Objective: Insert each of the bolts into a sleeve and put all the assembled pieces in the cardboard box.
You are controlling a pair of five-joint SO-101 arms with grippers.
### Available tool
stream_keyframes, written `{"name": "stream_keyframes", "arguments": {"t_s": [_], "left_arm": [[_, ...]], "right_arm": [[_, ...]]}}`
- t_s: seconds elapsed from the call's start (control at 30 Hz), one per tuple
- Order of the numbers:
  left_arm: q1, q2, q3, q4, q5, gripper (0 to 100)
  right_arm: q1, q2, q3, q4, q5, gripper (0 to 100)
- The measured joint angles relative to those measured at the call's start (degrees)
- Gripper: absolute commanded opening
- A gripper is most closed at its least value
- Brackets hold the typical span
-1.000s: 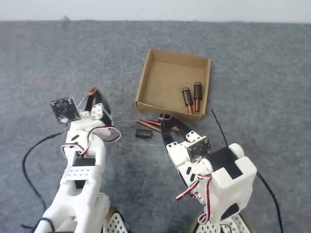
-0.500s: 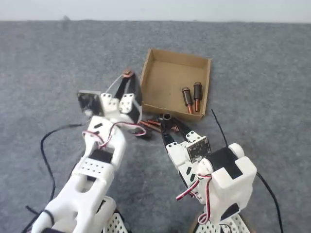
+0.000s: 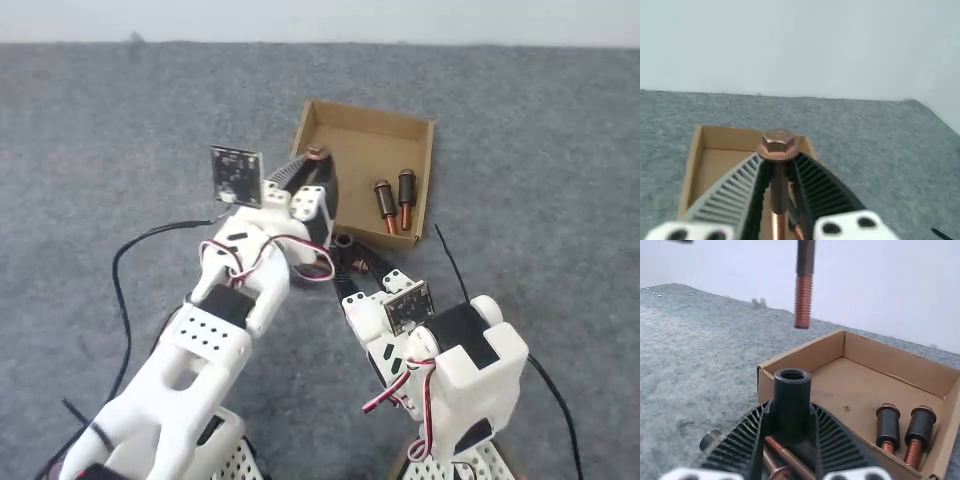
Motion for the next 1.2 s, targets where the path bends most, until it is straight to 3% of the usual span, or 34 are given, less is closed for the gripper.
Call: {"name": "stream_keyframes", "arguments": {"t_s": [0.2, 0.53, 0.87, 1.2], "left_arm": [[4.04, 0.0, 0.97, 0.0, 0.0, 1], [4.66, -0.44, 3.34, 0.0, 0.0, 1], [4.92, -17.76, 12.13, 0.0, 0.0, 1], [4.92, -18.99, 13.89, 0.0, 0.0, 1]], "right_arm": [[0.0, 0.0, 0.0, 0.0, 0.0, 0.7], [0.0, 0.0, 0.0, 0.09, 0.0, 0.7], [0.0, 0.0, 0.0, 0.09, 0.0, 0.7], [0.0, 0.0, 0.0, 0.09, 0.0, 0.7]]}}
